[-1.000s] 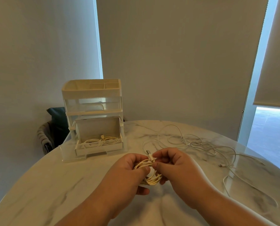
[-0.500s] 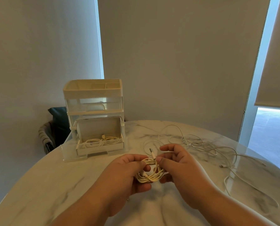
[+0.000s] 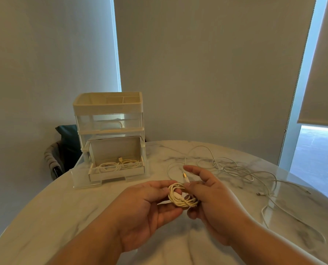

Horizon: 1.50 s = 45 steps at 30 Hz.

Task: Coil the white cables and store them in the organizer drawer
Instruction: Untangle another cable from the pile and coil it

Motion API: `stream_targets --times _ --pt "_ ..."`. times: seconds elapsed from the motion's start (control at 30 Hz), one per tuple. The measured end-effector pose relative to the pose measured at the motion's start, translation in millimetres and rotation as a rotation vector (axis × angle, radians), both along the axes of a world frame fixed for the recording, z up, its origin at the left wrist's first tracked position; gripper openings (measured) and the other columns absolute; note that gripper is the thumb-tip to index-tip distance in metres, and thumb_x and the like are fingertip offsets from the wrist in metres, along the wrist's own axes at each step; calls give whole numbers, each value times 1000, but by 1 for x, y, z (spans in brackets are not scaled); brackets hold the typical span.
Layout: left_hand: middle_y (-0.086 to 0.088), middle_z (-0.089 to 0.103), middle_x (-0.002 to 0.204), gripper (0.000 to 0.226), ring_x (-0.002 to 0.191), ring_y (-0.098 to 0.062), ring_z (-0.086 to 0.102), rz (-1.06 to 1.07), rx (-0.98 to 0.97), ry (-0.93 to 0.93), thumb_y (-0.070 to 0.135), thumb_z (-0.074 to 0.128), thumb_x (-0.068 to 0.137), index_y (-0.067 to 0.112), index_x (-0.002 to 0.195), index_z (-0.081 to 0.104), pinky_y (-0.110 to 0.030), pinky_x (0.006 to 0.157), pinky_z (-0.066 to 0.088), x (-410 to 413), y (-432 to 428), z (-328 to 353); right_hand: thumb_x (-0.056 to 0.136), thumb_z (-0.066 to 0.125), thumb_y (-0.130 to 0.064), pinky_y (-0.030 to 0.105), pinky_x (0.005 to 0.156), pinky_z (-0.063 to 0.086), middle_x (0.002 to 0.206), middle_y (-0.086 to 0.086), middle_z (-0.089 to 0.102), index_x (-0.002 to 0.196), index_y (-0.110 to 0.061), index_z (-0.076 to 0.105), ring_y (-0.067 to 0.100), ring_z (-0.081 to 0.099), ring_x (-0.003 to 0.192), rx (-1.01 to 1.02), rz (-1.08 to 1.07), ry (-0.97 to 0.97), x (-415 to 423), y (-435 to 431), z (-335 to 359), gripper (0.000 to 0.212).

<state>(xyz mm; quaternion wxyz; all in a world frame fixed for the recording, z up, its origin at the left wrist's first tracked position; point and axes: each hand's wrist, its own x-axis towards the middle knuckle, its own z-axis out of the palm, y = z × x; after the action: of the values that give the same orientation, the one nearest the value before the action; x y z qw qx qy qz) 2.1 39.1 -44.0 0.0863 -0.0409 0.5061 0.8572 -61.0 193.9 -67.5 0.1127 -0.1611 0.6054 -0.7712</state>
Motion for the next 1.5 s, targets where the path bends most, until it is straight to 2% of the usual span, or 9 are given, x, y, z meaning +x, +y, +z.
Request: stream_targets --times 0.23,0.4,0.53,0.77,0.93,1.03,1.13,1.27,1.5 --pt "-25 68 116 29 89 -27 66 -38 22 37 9 52 95 2 116 71 -32 76 59 -3 -4 -4 93 60 0 29 49 41 84 16 72 89 -9 76 19 57 62 -11 29 22 5 -3 2 20" --pt "-19 67 101 33 71 -16 63 -70 46 79 7 47 95 2 119 70 -25 60 54 -5 -2 -5 87 67 0 28 46 40 82 19 72 87 -6 74 24 59 65 -9 -24 16 6 -3 5 9" --pt "-23 67 112 36 79 -18 66 -88 57 125 -7 49 92 0 123 67 -23 60 56 -4 1 -6 86 68 2 28 45 40 80 18 72 83 -7 74 23 60 64 -51 -27 -7 10 -3 8 11" --pt "-19 66 104 38 77 -20 65 -34 48 160 2 60 90 6 127 61 -27 55 56 -2 7 -9 87 69 -1 28 44 39 77 15 70 78 -9 75 19 57 58 -89 -10 -38 14 -6 6 13" --pt "-17 59 86 28 67 -17 57 59 -3 171 4 62 82 6 109 54 -28 52 53 -2 14 -7 88 67 0 28 43 39 77 17 69 88 -3 70 22 57 59 -92 -47 -46 10 -6 4 5" --pt "-16 54 78 20 62 -18 51 158 -89 172 -8 45 92 9 100 50 -29 51 49 -5 16 -9 91 64 0 29 45 40 79 18 72 93 -2 68 23 59 61 -71 -56 -35 10 -6 2 5" --pt "-16 55 73 20 60 -19 48 242 -228 150 -8 39 94 3 94 57 -29 51 45 -7 13 -13 92 64 -1 32 48 41 81 18 73 89 -8 72 26 54 60 -22 -89 -1 9 -6 -1 11" --pt "-16 57 74 21 61 -20 51 159 -268 134 0 44 89 -2 95 64 -32 52 46 -4 8 -10 91 67 -3 34 51 43 77 13 73 84 -16 74 23 51 52 43 -121 62 8 -5 -2 17" --pt "-8 64 68 21 64 -20 59 138 -656 145 32 65 92 18 82 76 -45 73 55 -5 -2 -11 91 65 -1 36 55 46 70 6 70 82 -16 74 24 54 53 32 -171 60 4 -2 -1 19"
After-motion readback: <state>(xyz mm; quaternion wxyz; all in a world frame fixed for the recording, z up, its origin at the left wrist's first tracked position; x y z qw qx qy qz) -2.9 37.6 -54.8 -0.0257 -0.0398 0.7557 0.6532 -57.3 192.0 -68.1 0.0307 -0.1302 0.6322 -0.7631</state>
